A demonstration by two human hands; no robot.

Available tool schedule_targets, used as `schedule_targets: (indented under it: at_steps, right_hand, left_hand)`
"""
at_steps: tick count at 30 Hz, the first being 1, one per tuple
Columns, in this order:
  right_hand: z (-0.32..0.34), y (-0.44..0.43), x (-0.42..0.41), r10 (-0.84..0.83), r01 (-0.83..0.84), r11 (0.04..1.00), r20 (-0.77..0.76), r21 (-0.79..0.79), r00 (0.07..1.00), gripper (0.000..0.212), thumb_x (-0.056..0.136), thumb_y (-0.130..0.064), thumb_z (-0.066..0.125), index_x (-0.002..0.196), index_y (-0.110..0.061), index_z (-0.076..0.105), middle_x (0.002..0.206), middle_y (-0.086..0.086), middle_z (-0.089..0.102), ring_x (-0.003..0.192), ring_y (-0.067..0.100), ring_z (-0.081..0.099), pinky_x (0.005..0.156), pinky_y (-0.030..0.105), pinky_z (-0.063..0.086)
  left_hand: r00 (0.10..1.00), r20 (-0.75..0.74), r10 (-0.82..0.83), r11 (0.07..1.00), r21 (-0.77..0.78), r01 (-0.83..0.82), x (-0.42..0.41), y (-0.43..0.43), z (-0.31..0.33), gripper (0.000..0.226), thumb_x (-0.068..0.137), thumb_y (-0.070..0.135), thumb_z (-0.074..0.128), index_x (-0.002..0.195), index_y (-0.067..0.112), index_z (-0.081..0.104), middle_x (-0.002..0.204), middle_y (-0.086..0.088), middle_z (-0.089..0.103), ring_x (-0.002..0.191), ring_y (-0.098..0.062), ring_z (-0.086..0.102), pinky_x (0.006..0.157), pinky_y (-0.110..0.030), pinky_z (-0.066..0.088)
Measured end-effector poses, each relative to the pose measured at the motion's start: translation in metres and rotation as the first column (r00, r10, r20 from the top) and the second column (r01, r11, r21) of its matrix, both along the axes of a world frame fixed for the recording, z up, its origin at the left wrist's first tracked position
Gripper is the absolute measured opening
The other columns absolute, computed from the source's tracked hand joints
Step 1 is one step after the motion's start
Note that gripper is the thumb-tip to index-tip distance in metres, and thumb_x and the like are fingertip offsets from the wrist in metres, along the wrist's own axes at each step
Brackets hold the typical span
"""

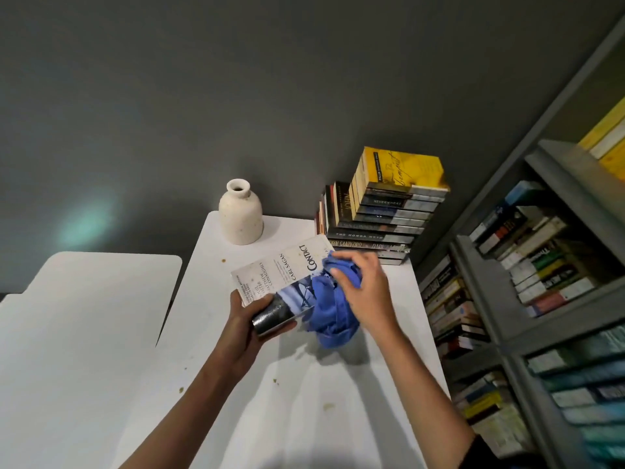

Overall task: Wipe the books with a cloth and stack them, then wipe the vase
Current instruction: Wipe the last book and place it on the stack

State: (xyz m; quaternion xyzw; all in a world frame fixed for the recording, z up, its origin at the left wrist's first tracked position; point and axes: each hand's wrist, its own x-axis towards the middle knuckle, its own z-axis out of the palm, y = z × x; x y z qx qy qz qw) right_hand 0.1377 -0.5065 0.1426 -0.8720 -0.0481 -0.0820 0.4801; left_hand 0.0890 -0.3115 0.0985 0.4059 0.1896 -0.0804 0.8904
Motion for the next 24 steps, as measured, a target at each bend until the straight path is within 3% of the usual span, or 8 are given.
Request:
schedule_targets:
  at_steps: [4, 7, 12, 16, 18, 22, 24]
  right_hand:
    - [-0.024, 0.006, -0.013, -0.200, 0.201, 0.954, 0.026, -0.224, 0.979, 0.017, 0.094, -0.028, 0.058, 0.108, -0.020, 0.062, 0.108, -0.002, 0.048, 0.091, 0.017, 0.059, 0.071, 0.033, 0.052]
    - [-0.017, 0.018, -0.008, -0.230, 0.245, 0.928, 0.084, -0.281, 0.969, 0.021, 0.093, -0.032, 0.059, 0.106, -0.017, 0.066, 0.105, 0.001, 0.056, 0.084, 0.023, 0.063, 0.063, 0.033, 0.051]
    - [-0.017, 0.038, -0.040, 0.074, 0.011, 0.925, 0.210, -0.380, 0.975, 0.018, 0.093, -0.037, 0.058, 0.101, -0.023, 0.067, 0.098, -0.007, 0.054, 0.070, 0.014, 0.061, 0.053, 0.028, 0.050]
    - [-0.012, 0.002, -0.008, -0.153, 0.207, 0.904, 0.168, -0.374, 0.974, 0.021, 0.093, -0.035, 0.059, 0.101, -0.018, 0.069, 0.098, -0.002, 0.056, 0.069, 0.019, 0.062, 0.059, 0.035, 0.054]
    - [-0.003, 0.009, 0.006, -0.193, 0.244, 0.885, 0.165, -0.396, 0.967, 0.026, 0.094, -0.036, 0.057, 0.105, -0.016, 0.069, 0.101, 0.000, 0.057, 0.072, 0.019, 0.060, 0.062, 0.029, 0.047]
    - [-0.001, 0.038, -0.021, 0.119, -0.024, 0.918, 0.218, -0.396, 0.969, 0.027, 0.095, -0.033, 0.055, 0.117, -0.021, 0.066, 0.098, -0.003, 0.054, 0.066, 0.012, 0.057, 0.057, 0.025, 0.049]
    - [-0.004, 0.024, -0.028, 0.172, -0.070, 0.913, 0.223, -0.401, 0.960, 0.029, 0.095, -0.034, 0.053, 0.121, -0.027, 0.064, 0.096, -0.008, 0.050, 0.062, 0.008, 0.054, 0.054, 0.022, 0.051]
  left_hand:
    - [0.997, 0.059, -0.051, 0.995, 0.092, 0.045, -0.005, -0.004, 0.001, 0.063, 0.083, 0.011, 0.067, 0.136, 0.027, 0.036, 0.137, -0.003, 0.054, 0.108, -0.034, 0.065, 0.070, -0.048, 0.058]
    - [0.995, 0.055, -0.082, 0.991, 0.110, 0.076, -0.007, -0.011, 0.004, 0.065, 0.081, 0.017, 0.071, 0.135, 0.026, 0.036, 0.137, -0.004, 0.055, 0.108, -0.034, 0.066, 0.072, -0.050, 0.058]
    - [0.995, 0.096, 0.006, 0.997, 0.072, -0.013, -0.003, -0.014, 0.011, 0.051, 0.087, 0.031, 0.053, 0.135, 0.025, 0.038, 0.130, -0.002, 0.062, 0.112, -0.031, 0.064, 0.071, -0.048, 0.059]
    - [0.994, 0.092, -0.051, 0.988, 0.152, 0.036, -0.008, -0.011, 0.011, 0.047, 0.086, 0.033, 0.053, 0.131, 0.029, 0.040, 0.131, -0.001, 0.060, 0.104, -0.029, 0.068, 0.067, -0.045, 0.059]
    - [0.991, 0.108, -0.079, 0.986, 0.153, 0.062, -0.007, -0.016, 0.015, 0.049, 0.087, 0.033, 0.053, 0.134, 0.027, 0.038, 0.132, -0.001, 0.060, 0.105, -0.029, 0.068, 0.069, -0.045, 0.059]
    - [0.987, 0.149, -0.065, 0.989, 0.142, 0.044, 0.002, -0.016, 0.025, 0.045, 0.091, 0.032, 0.049, 0.134, 0.023, 0.039, 0.129, -0.001, 0.063, 0.105, -0.028, 0.068, 0.070, -0.044, 0.059]
    - [0.988, 0.150, -0.043, 0.991, 0.134, 0.023, 0.003, -0.012, 0.025, 0.039, 0.094, 0.031, 0.046, 0.132, 0.024, 0.041, 0.128, 0.000, 0.064, 0.107, -0.025, 0.068, 0.070, -0.044, 0.059]
